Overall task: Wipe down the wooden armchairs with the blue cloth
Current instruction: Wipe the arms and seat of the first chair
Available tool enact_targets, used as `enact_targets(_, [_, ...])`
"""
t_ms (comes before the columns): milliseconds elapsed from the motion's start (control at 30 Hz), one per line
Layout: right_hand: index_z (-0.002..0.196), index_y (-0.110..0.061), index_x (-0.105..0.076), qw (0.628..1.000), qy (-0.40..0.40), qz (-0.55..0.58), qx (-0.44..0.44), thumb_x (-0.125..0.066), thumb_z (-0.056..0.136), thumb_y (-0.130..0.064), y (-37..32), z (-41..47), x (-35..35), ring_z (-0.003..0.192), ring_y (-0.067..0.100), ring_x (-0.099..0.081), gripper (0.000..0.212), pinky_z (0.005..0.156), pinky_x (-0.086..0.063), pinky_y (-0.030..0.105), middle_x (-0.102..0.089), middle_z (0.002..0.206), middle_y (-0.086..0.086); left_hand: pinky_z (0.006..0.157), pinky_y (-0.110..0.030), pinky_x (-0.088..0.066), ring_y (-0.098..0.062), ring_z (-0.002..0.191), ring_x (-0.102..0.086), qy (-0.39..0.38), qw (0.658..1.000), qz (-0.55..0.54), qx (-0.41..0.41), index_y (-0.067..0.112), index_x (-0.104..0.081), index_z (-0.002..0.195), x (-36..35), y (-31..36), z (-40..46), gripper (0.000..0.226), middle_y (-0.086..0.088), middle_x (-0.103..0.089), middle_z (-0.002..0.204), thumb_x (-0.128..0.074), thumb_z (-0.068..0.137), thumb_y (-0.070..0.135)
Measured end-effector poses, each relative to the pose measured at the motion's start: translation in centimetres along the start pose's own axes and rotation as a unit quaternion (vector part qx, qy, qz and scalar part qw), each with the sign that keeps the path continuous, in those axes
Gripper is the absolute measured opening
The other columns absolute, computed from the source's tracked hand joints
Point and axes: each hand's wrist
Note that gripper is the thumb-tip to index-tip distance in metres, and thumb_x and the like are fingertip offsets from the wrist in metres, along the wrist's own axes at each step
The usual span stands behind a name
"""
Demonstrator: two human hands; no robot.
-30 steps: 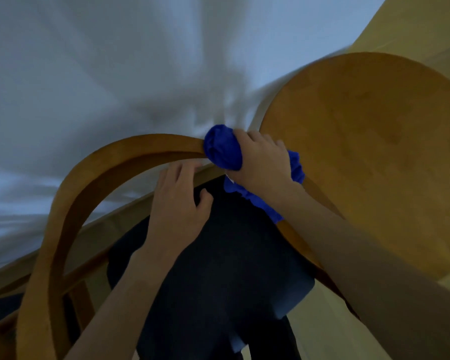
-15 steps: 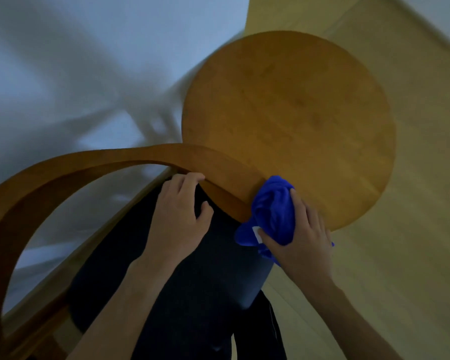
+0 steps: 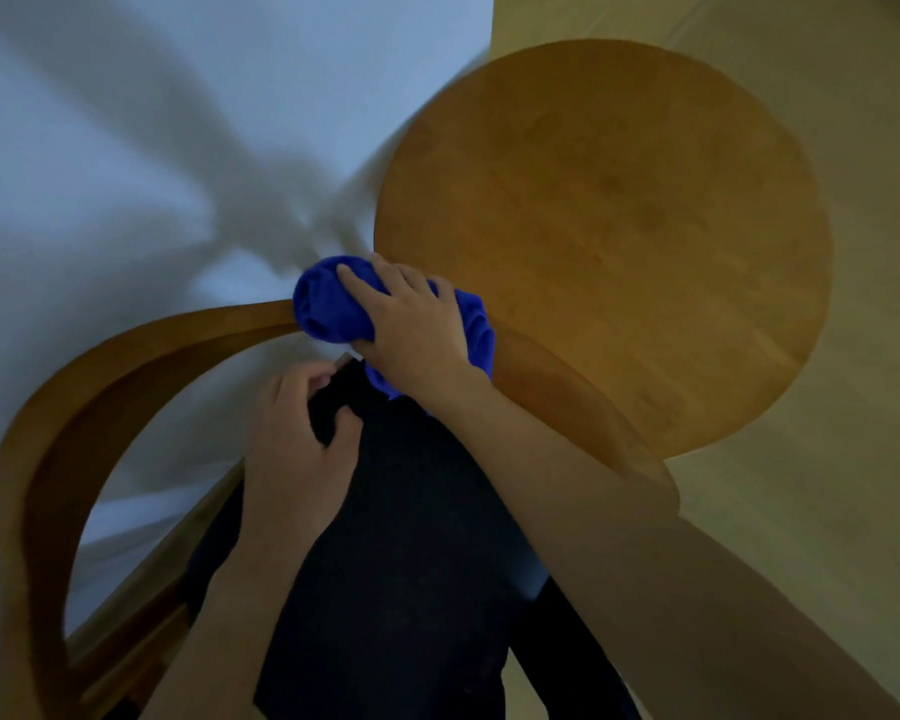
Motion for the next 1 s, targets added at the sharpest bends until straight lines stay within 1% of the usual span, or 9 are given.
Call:
enact_targets(100, [0.155, -0.031, -0.022, 1.000, 0.013, 0.017, -0.008, -0.059, 0.088, -0.050, 4.1, -5.2, 0.6, 0.143, 0.023, -0.028, 0.078, 0.114, -0.025, 0.041, -0.024, 0.161, 0.003, 0.078, -0.014, -0.034, 0.005, 0.097, -0.042, 0.010, 1.000, -0.019, -0.004, 0.026, -0.051, 0.117, 0.0, 1.3, 0.3, 0.036, 0.013, -0.048, 0.108, -0.062, 0.085, 0.016])
enact_targets(167, [0.154, -0.030, -0.025, 0.998, 0.032, 0.019, -0.051, -0.062, 0.085, -0.050, 7.2, -10.8, 0.9, 0.144, 0.023, -0.029, 0.082, 0.112, -0.027, 0.040, -0.025, 0.161, 0.003, 0.080, -0.013, -0.035, 0.006, 0.098, -0.043, -0.010, 1.000, -0.023, -0.016, 0.028, -0.050, 0.117, -1.2, 2.8, 0.8, 0.035, 0.014, -0.048, 0.109, -0.061, 0.085, 0.018])
enact_targets(267, [0.154, -0.031, -0.026, 0.990, 0.047, 0.034, -0.128, -0.068, 0.079, -0.047, 10.5, -19.5, 0.9, 0.144, 0.022, -0.030, 0.087, 0.110, -0.033, 0.042, -0.024, 0.161, 0.000, 0.092, -0.019, -0.041, 0.004, 0.105, -0.050, -0.082, 0.993, -0.071, -0.036, 0.028, -0.050, 0.120, -4.3, 6.2, 1.2, 0.034, 0.016, -0.053, 0.113, -0.058, 0.088, 0.022])
enact_targets(433, [0.151, -0.030, -0.032, 0.969, 0.088, 0.093, -0.213, -0.079, 0.075, -0.036, 11.1, -27.1, -0.2, 0.140, 0.024, -0.036, 0.090, 0.112, -0.029, 0.038, -0.028, 0.159, 0.001, 0.097, -0.030, -0.047, -0.004, 0.114, -0.053, -0.186, 0.963, -0.132, -0.146, 0.019, -0.053, 0.125, -8.8, 10.7, -1.1, 0.035, 0.009, -0.059, 0.120, -0.057, 0.091, 0.017])
enact_targets(600, [0.147, -0.023, -0.042, 0.957, 0.128, 0.080, -0.249, -0.068, 0.080, -0.044, 9.8, -23.7, -0.3, 0.127, 0.029, -0.048, 0.075, 0.099, -0.042, 0.047, -0.039, 0.153, 0.006, 0.095, -0.022, -0.047, -0.001, 0.109, -0.055, -0.155, 0.966, -0.158, -0.136, 0.019, -0.057, 0.120, -9.3, 10.1, -3.4, 0.030, 0.011, -0.060, 0.114, -0.058, 0.091, 0.013])
enact_targets(667, [0.146, -0.025, -0.042, 0.947, 0.122, 0.053, -0.292, -0.065, 0.080, -0.053, 8.5, -19.5, 0.3, 0.122, 0.030, -0.050, 0.076, 0.096, -0.042, 0.049, -0.044, 0.149, 0.007, 0.092, -0.022, -0.047, -0.005, 0.108, -0.057, -0.124, 0.969, -0.176, -0.123, 0.018, -0.057, 0.118, -9.0, 9.5, -4.1, 0.030, 0.010, -0.060, 0.114, -0.059, 0.090, 0.009])
enact_targets(767, [0.149, -0.028, -0.035, 0.957, 0.092, 0.057, -0.267, -0.055, 0.085, -0.061, 6.5, -12.8, 0.7, 0.124, 0.031, -0.046, 0.075, 0.099, -0.036, 0.053, -0.042, 0.149, 0.008, 0.093, -0.018, -0.044, -0.006, 0.116, -0.054, -0.036, 0.979, -0.191, -0.065, 0.020, -0.054, 0.121, -8.1, 8.8, -4.4, 0.040, 0.010, -0.055, 0.124, -0.058, 0.086, 0.002])
enact_targets(867, [0.151, -0.030, -0.028, 0.971, 0.054, 0.051, -0.225, -0.050, 0.088, -0.062, 6.1, -9.4, 0.8, 0.123, 0.028, -0.045, 0.074, 0.098, -0.034, 0.048, -0.041, 0.148, 0.005, 0.096, -0.023, -0.044, -0.001, 0.118, -0.051, -0.009, 0.982, -0.188, -0.011, 0.030, -0.051, 0.124, -7.1, 8.5, -4.0, 0.045, 0.017, -0.054, 0.125, -0.057, 0.086, 0.006])
enact_targets(1000, [0.149, -0.028, -0.034, 0.969, 0.089, 0.093, -0.209, -0.047, 0.089, -0.062, 9.1, -13.4, 1.2, 0.107, 0.023, -0.054, 0.070, 0.084, -0.040, 0.039, -0.056, 0.123, 0.001, 0.093, -0.020, -0.041, 0.013, 0.109, -0.049, -0.038, 0.986, -0.162, -0.019, 0.039, -0.050, 0.117, -6.8, 8.6, -3.2, 0.042, 0.039, -0.050, 0.113, -0.056, 0.087, 0.010])
Point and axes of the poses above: each hand's wrist, its own z-axis towards the middle knuckle, its own x-axis out of the back of the hand, y = z × x
